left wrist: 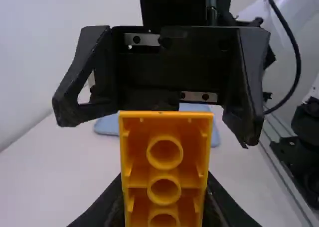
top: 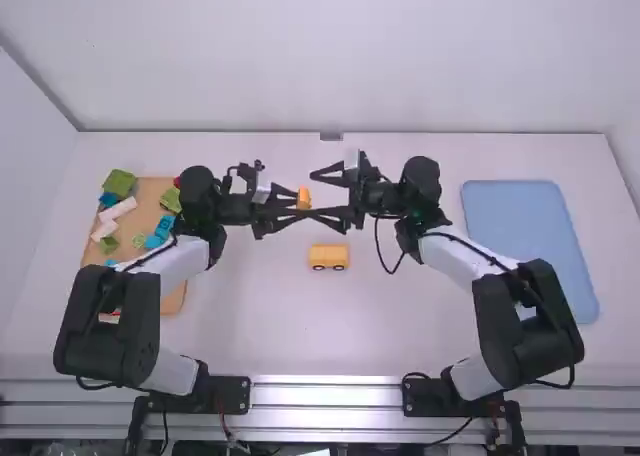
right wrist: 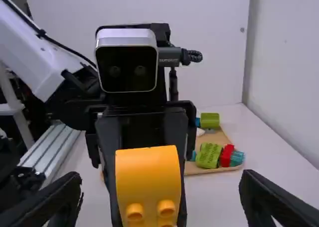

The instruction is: Assemble lego blocks to make yellow taxi

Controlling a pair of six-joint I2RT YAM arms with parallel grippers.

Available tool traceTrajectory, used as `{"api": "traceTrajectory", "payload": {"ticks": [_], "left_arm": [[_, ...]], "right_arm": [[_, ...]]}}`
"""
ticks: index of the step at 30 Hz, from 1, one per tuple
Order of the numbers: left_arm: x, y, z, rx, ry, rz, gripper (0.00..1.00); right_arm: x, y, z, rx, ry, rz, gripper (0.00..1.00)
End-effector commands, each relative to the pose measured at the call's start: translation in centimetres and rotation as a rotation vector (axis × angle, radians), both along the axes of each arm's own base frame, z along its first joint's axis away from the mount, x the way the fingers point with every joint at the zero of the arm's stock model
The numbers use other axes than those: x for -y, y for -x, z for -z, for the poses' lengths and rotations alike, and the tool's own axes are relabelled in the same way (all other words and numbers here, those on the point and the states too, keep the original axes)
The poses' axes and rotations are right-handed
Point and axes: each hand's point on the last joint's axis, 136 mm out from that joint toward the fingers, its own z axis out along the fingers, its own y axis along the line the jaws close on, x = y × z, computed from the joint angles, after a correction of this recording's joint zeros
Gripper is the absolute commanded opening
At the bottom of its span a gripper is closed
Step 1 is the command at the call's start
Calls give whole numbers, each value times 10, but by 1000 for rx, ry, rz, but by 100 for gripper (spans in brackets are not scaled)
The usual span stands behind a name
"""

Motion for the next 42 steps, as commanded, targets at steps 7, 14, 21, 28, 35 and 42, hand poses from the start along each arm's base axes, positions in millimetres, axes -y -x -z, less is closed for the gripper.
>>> {"api": "traceTrajectory", "payload": {"ticks": [7, 14, 21, 28, 35, 42], "left_arm": [[3, 1, -6, 24, 1, 27, 14], [3, 1, -6, 22, 0, 27, 15], [3, 1, -6, 24, 1, 27, 18], [2, -1, -6, 19, 0, 16, 99], [-30, -77, 52, -299, -102, -516, 99], [-123, -116, 119, -618, -208, -1195, 99]], "right_arm": [[-15, 16, 0, -2, -1, -66, 62], [-11, 13, 1, -7, 2, -56, 44], [-11, 11, 3, -19, 7, -49, 27], [-11, -6, 4, -59, 5, 53, 20], [17, -59, 12, -147, 52, 399, 14], [68, -83, 47, -221, 334, 934, 12]]}}
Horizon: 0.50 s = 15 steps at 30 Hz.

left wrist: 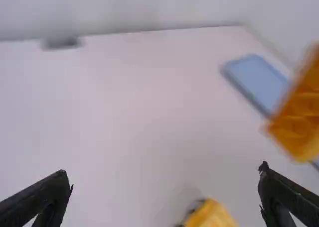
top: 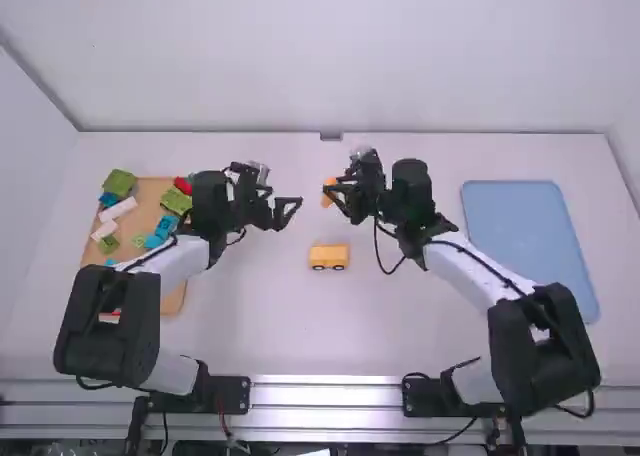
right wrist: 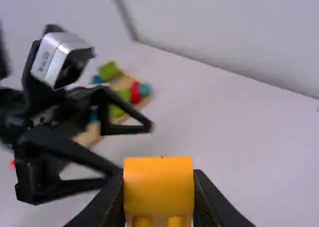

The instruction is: Assemble lego blocks to make yellow taxi

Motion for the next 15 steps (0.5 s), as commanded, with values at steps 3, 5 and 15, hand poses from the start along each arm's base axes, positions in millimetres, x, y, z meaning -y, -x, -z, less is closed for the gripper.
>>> {"api": "traceTrajectory", "payload": {"ticks": [3, 5, 15], "left_arm": [[-76, -22, 26, -140, -96, -513, 99], [-80, -22, 27, -139, -110, -529, 99], [-7, -8, -3, 213, -265, 109, 99]], "right_arm": [[50, -12, -9, 36, 282, 374, 12], [59, -1, 4, -58, 395, 383, 15], [76, 50, 103, -421, 893, -86, 14]]}}
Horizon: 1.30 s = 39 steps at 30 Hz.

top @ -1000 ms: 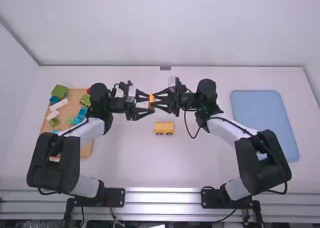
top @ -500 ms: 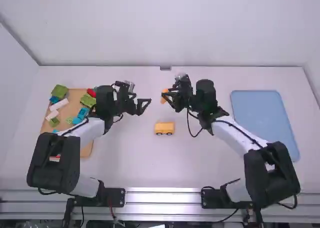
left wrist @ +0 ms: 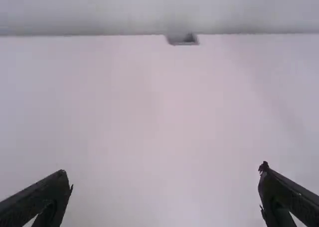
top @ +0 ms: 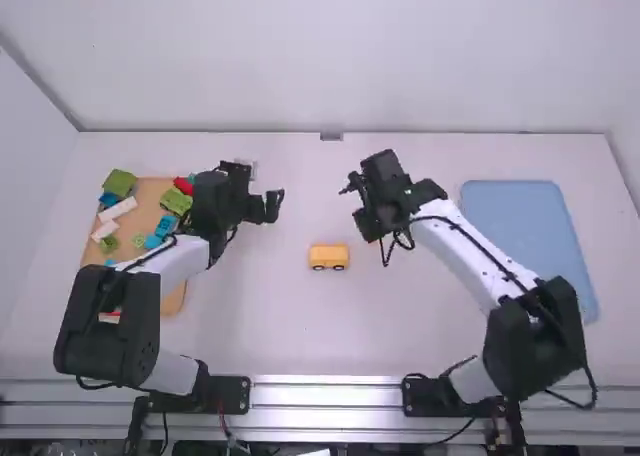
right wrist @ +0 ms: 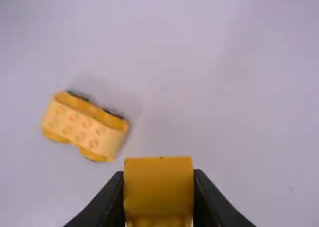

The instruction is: Assemble lego blocks to make yellow taxi

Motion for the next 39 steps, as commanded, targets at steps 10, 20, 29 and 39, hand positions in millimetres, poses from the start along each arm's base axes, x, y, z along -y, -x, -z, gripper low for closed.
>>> {"api": "traceTrajectory", "payload": {"ticks": [10, 20, 29, 39], "left_arm": [[45, 31, -9, 162, -118, 455, 99], [45, 31, -8, 161, -118, 455, 99], [45, 31, -9, 163, -118, 455, 99], [42, 25, -13, 191, -137, 433, 99]], "right_arm": [[5, 22, 83, -189, 232, -615, 0], [20, 21, 119, -256, 260, -770, 17], [25, -6, 108, -164, 309, -552, 98], [8, 3, 32, -63, 18, -624, 98]]}}
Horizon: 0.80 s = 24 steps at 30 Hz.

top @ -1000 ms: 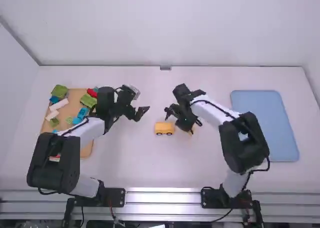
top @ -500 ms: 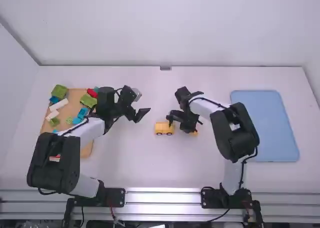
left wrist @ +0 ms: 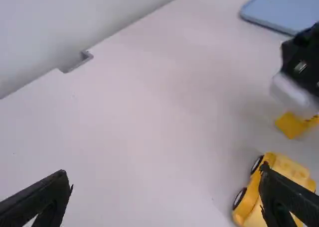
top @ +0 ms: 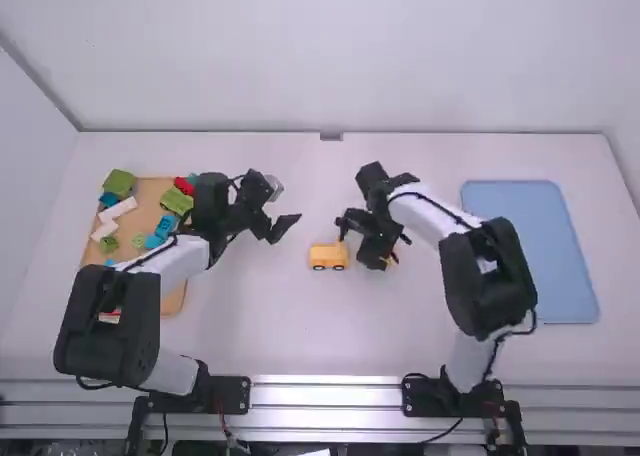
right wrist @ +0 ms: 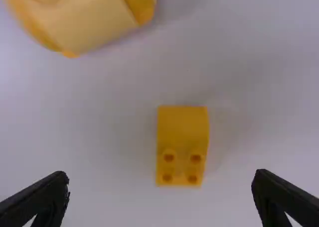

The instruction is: Assemble lego blocks to make yellow taxi

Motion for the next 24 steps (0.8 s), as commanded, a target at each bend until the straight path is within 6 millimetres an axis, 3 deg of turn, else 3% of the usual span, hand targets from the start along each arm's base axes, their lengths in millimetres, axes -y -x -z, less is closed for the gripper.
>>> {"api": "traceTrajectory", "payload": {"ticks": [1, 5, 11, 14, 16, 17, 21, 24], "left_arm": [[2, -2, -7, 13, 7, 15, 99], [12, 13, -3, -17, 32, 102, 99], [39, 47, -3, 128, 32, 400, 99], [46, 61, 4, 122, 103, 503, 99], [47, 60, 9, 113, 112, 509, 99], [48, 59, 16, 111, 128, 522, 99], [53, 60, 25, 135, 176, 577, 99], [55, 60, 31, 148, 192, 597, 99]], "right_arm": [[-16, -7, -36, 54, -265, -61, 98], [-29, -25, -47, 156, -633, -95, 98], [-17, -35, -49, 267, -858, -91, 98], [-9, -27, -40, 310, -930, -103, 98], [-5, -25, -32, 318, -914, -89, 98], [-1, -15, -21, 303, -913, -71, 98], [-2, 9, -7, 280, -965, -67, 98], [4, 18, 5, 320, -956, -63, 98]]}}
